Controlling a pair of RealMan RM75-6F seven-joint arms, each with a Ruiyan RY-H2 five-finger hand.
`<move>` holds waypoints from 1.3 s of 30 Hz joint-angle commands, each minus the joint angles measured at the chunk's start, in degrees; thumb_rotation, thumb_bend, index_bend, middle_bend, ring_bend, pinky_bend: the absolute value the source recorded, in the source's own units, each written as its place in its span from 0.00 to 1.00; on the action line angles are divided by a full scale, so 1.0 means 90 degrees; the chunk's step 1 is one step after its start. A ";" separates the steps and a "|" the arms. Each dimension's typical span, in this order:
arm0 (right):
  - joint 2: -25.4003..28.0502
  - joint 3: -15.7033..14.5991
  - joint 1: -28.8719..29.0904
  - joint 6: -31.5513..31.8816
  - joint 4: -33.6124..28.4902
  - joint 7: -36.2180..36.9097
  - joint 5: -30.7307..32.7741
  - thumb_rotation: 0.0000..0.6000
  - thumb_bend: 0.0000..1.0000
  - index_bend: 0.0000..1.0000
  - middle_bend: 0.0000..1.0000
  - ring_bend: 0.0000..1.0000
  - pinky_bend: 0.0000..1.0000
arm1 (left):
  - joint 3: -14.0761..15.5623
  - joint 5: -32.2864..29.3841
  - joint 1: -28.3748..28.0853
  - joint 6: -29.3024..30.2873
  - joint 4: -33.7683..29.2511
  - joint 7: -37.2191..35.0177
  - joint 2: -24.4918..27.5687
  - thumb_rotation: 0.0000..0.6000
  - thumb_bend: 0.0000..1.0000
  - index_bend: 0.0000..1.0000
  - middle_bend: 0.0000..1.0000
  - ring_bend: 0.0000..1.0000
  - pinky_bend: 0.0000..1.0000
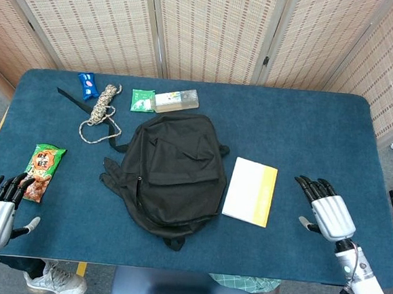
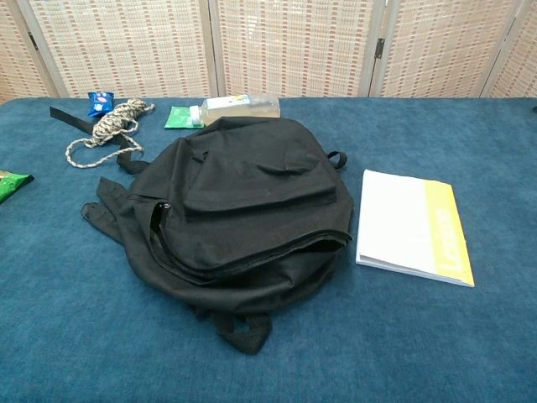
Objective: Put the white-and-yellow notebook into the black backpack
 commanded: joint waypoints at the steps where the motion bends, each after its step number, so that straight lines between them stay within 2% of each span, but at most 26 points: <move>1: -0.0608 0.0025 0.0449 -0.0480 0.0738 0.0057 -0.0082 1.00 0.23 0.11 0.16 0.22 0.16 | 0.0003 -0.0024 0.0014 0.0000 -0.0013 0.0003 0.0011 1.00 0.24 0.19 0.14 0.15 0.05; 6: -0.1191 -0.0082 0.0778 -0.0880 0.1678 0.0318 -0.0148 1.00 0.23 0.12 0.16 0.22 0.16 | 0.0018 -0.0071 0.0027 -0.0037 -0.0034 0.0018 0.0032 1.00 0.24 0.19 0.14 0.15 0.05; 15: -0.1967 -0.0208 0.1028 -0.0899 0.2873 0.0881 -0.0242 1.00 0.23 0.11 0.15 0.19 0.14 | 0.0022 -0.0107 0.0054 -0.0036 -0.0067 0.0009 0.0058 1.00 0.24 0.19 0.14 0.15 0.05; 25: -0.2331 -0.0334 0.1165 -0.0916 0.3422 0.1060 -0.0259 1.00 0.23 0.12 0.15 0.19 0.14 | 0.0026 -0.0113 0.0058 -0.0054 -0.0042 -0.0038 0.0060 1.00 0.24 0.19 0.14 0.15 0.05; 39: -0.2496 -0.0408 0.1292 -0.0919 0.3634 0.1164 -0.0202 1.00 0.23 0.12 0.15 0.19 0.14 | 0.0020 -0.0145 0.0045 -0.0102 0.0023 -0.0074 0.0023 1.00 0.24 0.19 0.14 0.15 0.05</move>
